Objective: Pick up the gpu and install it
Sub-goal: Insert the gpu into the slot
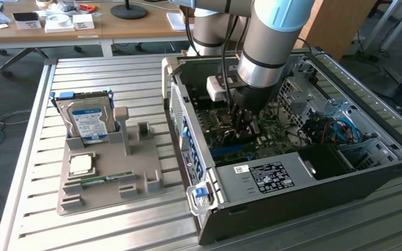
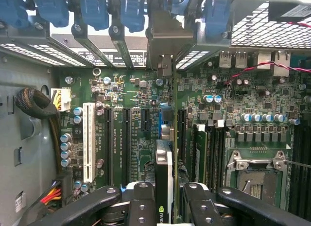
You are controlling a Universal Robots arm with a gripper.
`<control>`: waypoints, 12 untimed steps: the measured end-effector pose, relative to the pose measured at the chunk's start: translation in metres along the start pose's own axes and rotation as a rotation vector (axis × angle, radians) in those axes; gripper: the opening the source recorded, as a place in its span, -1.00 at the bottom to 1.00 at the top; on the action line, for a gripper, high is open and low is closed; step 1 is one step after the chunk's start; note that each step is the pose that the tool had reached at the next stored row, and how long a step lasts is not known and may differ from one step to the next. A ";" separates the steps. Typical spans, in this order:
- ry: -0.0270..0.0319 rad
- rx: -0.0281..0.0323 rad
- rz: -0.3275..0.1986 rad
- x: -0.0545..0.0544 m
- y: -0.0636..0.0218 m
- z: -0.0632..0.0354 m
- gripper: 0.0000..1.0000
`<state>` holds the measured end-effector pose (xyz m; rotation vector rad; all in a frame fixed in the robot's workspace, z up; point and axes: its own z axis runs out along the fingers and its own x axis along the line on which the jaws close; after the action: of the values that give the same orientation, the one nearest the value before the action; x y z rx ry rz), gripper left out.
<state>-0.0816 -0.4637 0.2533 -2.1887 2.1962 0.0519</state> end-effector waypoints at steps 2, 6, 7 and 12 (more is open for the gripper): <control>0.0001 0.0000 0.000 0.000 0.0000 0.0000 -0.47; -0.0006 0.0003 0.000 0.000 0.0000 0.0008 -0.47; -0.0005 0.0002 0.000 0.000 0.0000 0.0013 -0.47; 0.0000 0.0000 0.000 0.000 0.0000 0.0016 -0.47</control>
<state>-0.0816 -0.4637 0.2518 -2.1887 2.1962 0.0520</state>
